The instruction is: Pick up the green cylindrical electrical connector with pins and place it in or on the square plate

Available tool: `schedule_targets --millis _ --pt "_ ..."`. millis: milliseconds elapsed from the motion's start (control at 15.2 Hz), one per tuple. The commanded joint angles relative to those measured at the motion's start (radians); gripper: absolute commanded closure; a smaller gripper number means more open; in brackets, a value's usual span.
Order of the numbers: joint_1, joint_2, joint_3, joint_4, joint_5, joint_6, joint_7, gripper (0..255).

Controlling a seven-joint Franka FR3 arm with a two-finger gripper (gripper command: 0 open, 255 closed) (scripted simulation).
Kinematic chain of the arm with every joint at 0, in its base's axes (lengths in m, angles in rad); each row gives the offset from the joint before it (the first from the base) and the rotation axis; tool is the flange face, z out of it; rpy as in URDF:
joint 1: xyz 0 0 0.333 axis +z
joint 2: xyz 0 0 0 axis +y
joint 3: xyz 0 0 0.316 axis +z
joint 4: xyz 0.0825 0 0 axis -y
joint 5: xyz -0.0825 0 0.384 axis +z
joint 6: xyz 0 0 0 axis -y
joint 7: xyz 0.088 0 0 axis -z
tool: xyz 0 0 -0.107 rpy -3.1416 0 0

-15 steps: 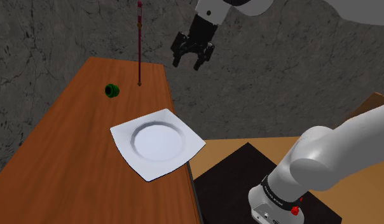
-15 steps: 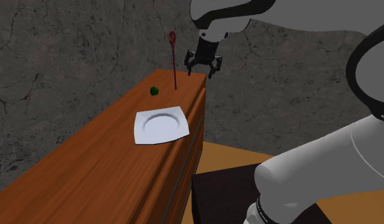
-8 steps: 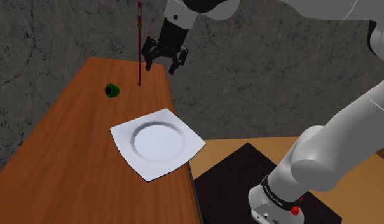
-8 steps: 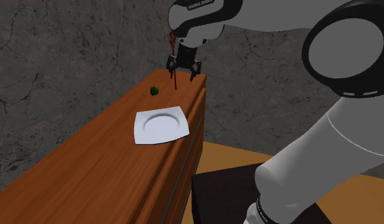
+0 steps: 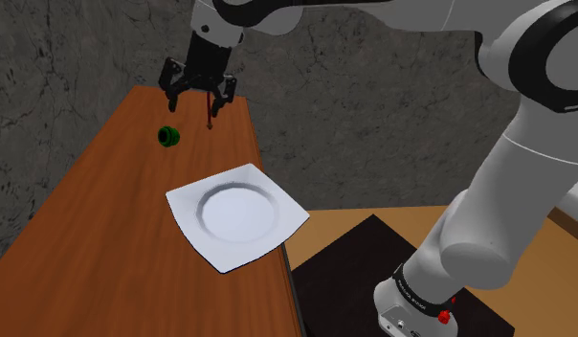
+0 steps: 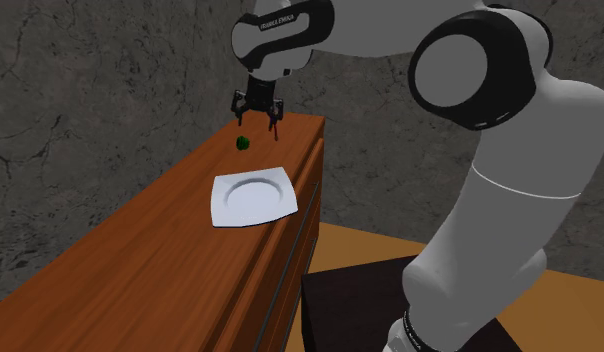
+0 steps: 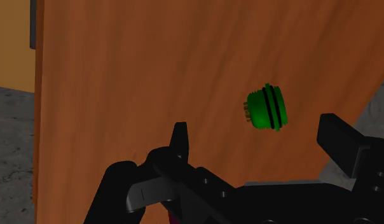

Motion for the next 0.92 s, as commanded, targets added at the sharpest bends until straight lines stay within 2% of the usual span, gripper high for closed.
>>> schedule_targets --millis 0,132,594,858 --pt "0.023 0.080 0.014 0.084 -0.027 -0.005 0.038 0" --pt "0.041 0.134 0.019 0.143 -0.046 -0.009 0.059 0" --pt "0.055 0.174 0.019 0.098 -0.059 0.076 0.066 0" --pt "0.055 0.174 0.019 0.098 -0.059 0.076 0.066 0"
